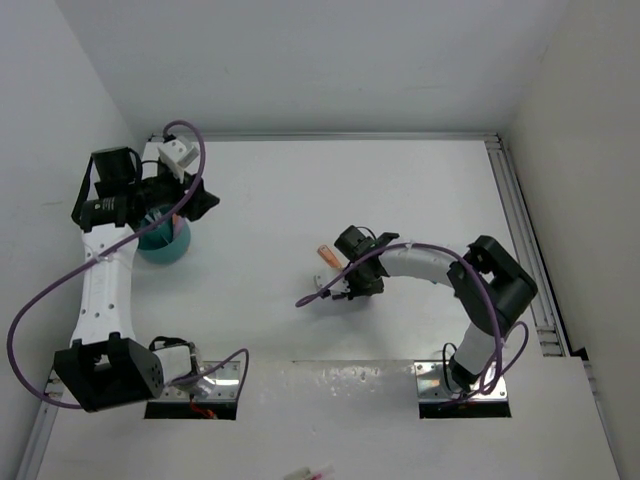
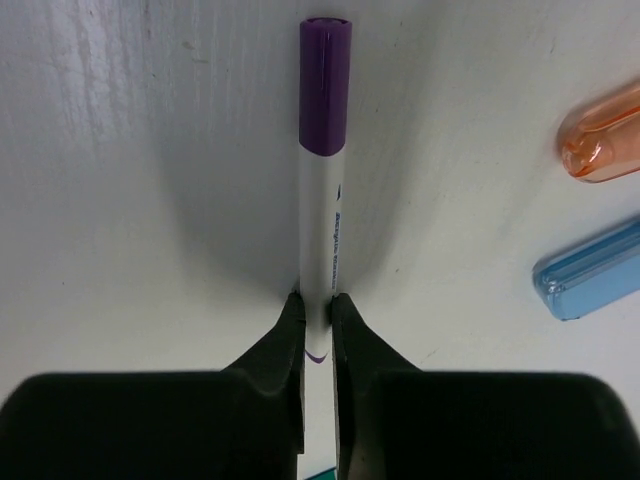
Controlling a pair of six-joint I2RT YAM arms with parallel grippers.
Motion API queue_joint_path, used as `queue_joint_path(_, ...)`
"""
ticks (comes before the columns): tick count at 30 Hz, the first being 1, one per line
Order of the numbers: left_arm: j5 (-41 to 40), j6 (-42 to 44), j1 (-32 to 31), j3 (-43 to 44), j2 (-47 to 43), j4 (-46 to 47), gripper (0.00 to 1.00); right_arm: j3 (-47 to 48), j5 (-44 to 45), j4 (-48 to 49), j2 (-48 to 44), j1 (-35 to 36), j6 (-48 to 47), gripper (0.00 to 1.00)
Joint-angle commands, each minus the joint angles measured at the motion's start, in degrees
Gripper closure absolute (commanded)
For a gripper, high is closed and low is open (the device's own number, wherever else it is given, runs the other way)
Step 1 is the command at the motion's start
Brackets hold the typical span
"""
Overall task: Sort the stationery into containers
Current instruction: Pick up the pen from the center of the board.
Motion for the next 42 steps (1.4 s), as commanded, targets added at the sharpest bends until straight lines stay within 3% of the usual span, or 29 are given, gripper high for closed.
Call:
queue_joint_path(1, 2.6, -2.9, 1.2, -2.8, -3.1, 5.7, 0.32, -1.7, -3.2, 2.6, 0.6, 0.5, 0.6, 0.98)
queue_joint_path(5, 7.1, -6.5, 1.9, -6.1, -4.8, 10.1, 0.32, 1.7, -6.2, 1.4, -3.6, -0.4, 7.8, 1.00)
queue_joint_path(9, 12.2, -10.9, 0.7, -11.3, -7.5, 14.3, 0.32, 12.5, -12.7, -0.3, -6.5, -2.9, 20.9, 1.00)
queue_joint_path(12, 14.1, -22.5, -0.8, -15.6, -8.9, 20.9, 0.32, 19.2, -18.9, 0.6, -7.1, -5.0, 32.5, 1.00)
queue_joint_path(16, 12.2, -40.4, -4.6, -21.8, -9.9, 39.3, 0.32, 26.1, -26.7, 2.7, -5.7, -6.8, 48.0, 1.00)
queue_joint_path(21, 8.0, -50.8, -11.0, -22.3, -8.1, 44.0, 0.32, 33.2, -31.4, 5.9, -2.0, -7.5, 59.4, 1.00)
queue_joint_path(28, 4.3, -64.5, -17.4, -22.2, -3.5, 55.8, 0.31, 36.9, -33.7, 6.4, 0.0, -6.0, 62.0, 1.00)
queue_joint_path(37, 1.5, -67.5, -19.5, -20.2, 1.5, 58.3, 0.32, 38.4, -34.2, 5.5, 0.1, -4.6, 62.0, 1.00)
queue_joint_path(39, 1.3, -67.7, -19.7, -19.5, 2.0, 58.4, 0.36, 38.7, -34.1, 5.2, 0.4, -4.2, 61.8, 1.00)
queue_joint_path(42, 1.8, -67.6, -19.6, -19.1, 1.7, 59.0, 0.65, 38.8, -34.0, 5.1, 0.6, -3.7, 61.8, 1.00)
